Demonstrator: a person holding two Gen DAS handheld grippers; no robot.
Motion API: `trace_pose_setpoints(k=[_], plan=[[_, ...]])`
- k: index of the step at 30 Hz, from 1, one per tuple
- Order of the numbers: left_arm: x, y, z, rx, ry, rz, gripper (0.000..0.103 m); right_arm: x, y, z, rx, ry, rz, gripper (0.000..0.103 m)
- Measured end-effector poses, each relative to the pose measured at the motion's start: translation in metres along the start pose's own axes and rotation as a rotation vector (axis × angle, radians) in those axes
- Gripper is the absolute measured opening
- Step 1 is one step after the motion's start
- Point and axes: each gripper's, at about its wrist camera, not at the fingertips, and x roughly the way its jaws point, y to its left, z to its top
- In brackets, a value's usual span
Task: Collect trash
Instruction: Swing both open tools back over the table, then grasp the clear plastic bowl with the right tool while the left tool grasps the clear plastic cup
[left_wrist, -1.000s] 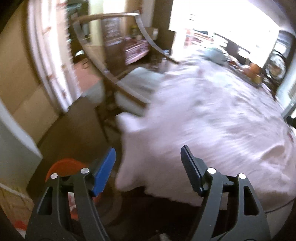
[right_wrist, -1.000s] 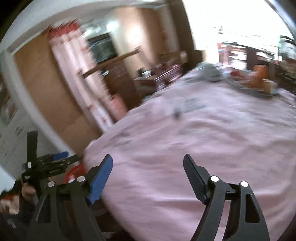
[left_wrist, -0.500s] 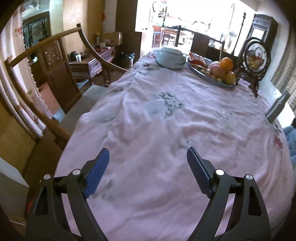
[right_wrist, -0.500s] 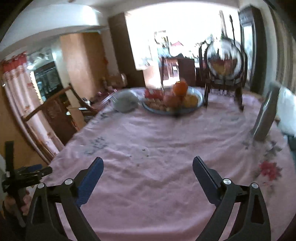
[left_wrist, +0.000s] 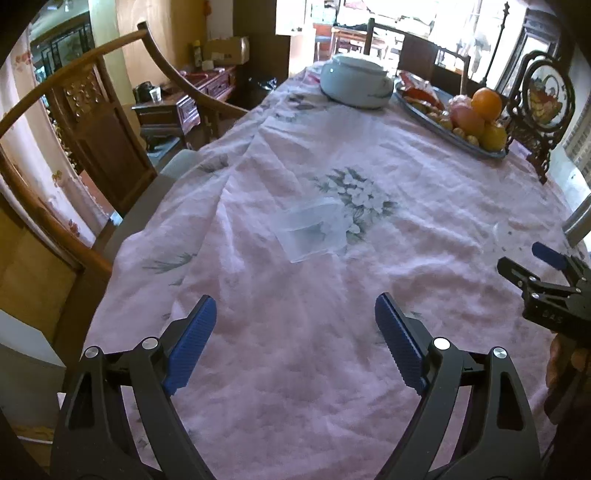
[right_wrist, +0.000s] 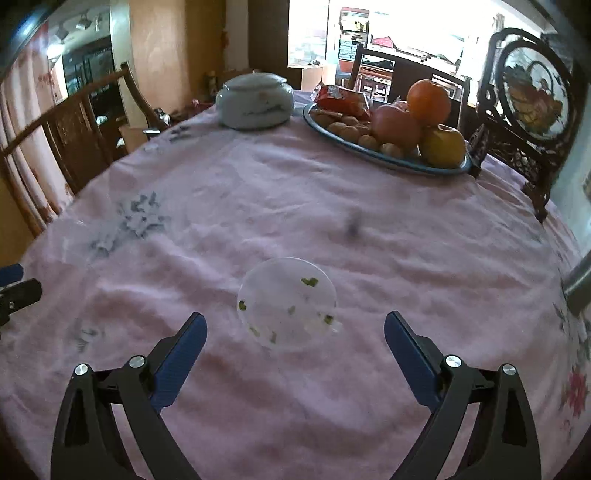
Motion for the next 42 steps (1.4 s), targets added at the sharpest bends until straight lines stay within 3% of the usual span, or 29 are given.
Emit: trace_pose_setpoints(k=[4,9,11,14,42], plan=[[0.008,-0.003,0.000,0.004,0.015,0.002,0.085,0.012,0.001,0.001,-0.003,0.010,-0.008,0.094],[0.013,-0.006,0.001,0.016,0.023,0.020,0.085,0.019,0.003,0.005,0.003,0.023,0.018,0.082],[0.014,-0.005,0.002,0.012,0.028,0.022,0.085,0.021,0.005,0.005,0.002,0.023,0.026,0.067],[0.015,-0.005,0.002,0.009,0.029,0.026,0.085,0.021,0.006,0.006,0.008,0.029,0.047,0.055],[0.000,-0.033,0.001,0.059,0.006,0.075,0.086,-0.048,-0.024,-0.041,0.073,-0.050,0.012,0.054]])
